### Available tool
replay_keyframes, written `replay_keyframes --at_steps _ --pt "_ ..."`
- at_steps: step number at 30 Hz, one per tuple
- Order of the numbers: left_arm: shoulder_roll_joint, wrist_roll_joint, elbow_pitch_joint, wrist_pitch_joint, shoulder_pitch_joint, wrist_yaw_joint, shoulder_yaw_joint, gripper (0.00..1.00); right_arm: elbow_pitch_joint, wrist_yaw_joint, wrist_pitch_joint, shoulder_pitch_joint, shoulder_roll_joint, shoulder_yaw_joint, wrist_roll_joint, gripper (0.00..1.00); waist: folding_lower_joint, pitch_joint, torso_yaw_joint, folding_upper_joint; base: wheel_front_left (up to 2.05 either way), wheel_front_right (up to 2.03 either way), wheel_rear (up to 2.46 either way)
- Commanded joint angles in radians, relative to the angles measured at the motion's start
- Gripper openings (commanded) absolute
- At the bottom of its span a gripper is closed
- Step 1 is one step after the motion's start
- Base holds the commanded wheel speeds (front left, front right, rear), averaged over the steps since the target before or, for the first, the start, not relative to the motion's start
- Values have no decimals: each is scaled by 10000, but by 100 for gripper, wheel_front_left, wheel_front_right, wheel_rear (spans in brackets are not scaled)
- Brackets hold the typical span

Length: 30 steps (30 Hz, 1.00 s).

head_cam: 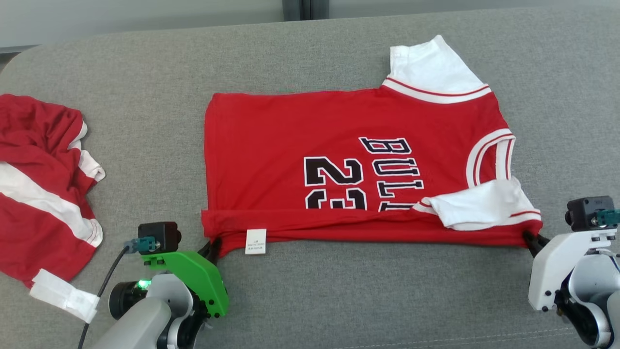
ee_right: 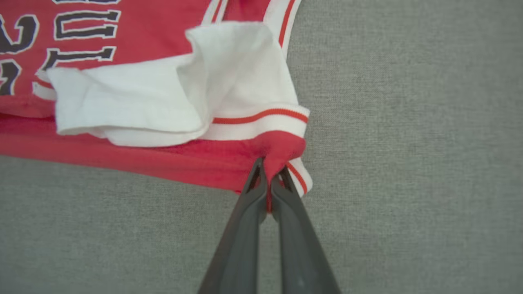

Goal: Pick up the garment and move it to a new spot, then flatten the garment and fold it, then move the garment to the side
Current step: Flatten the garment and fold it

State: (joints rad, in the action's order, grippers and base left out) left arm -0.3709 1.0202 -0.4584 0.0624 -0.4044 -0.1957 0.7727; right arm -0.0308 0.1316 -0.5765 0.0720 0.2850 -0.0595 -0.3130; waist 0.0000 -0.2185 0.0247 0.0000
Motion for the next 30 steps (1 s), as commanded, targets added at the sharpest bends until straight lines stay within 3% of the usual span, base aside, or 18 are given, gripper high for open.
replay_keyframes --at_steps 1,4,5,6,7,8,17,23,30 --pt "-202 76 110 154 431 -168 73 0 -31 -16 -8 -197 -60 -103 83 0 0 46 2 0 0 0 0" --pt "-367 156 575 350 762 -323 132 0 -81 -16 -24 -435 -232 -120 148 0 0 75 -19 0 0 0 0" --pt "-425 178 747 391 861 -387 134 0 -94 -16 4 -464 -274 -108 180 66 0 82 -22 0 0 0 0" --pt "-459 209 897 409 924 -440 107 0 -118 -16 58 -459 -307 -122 199 100 0 84 -22 0 0 0 0" --pt "-502 222 1066 410 998 -494 82 74 -152 -16 113 -430 -347 -140 217 100 0 87 -18 0 0 0 0" --pt "-531 237 1182 427 1055 -562 62 100 -183 -15 158 -400 -380 -146 242 100 0 93 -11 0 0 0 0" --pt "-1041 396 2355 443 1477 -1120 -227 100 -25 -15 62 3 -436 -569 360 100 0 196 126 0 0 0 0" --pt "-1647 395 3119 608 1162 -1385 -602 100 479 -15 -674 842 -165 -895 311 100 0 76 184 0 0 0 0" --pt "-1690 167 2908 1385 -553 -1207 -709 100 61 -15 -1534 3130 632 -352 17 100 0 -521 294 0 0 0 0"
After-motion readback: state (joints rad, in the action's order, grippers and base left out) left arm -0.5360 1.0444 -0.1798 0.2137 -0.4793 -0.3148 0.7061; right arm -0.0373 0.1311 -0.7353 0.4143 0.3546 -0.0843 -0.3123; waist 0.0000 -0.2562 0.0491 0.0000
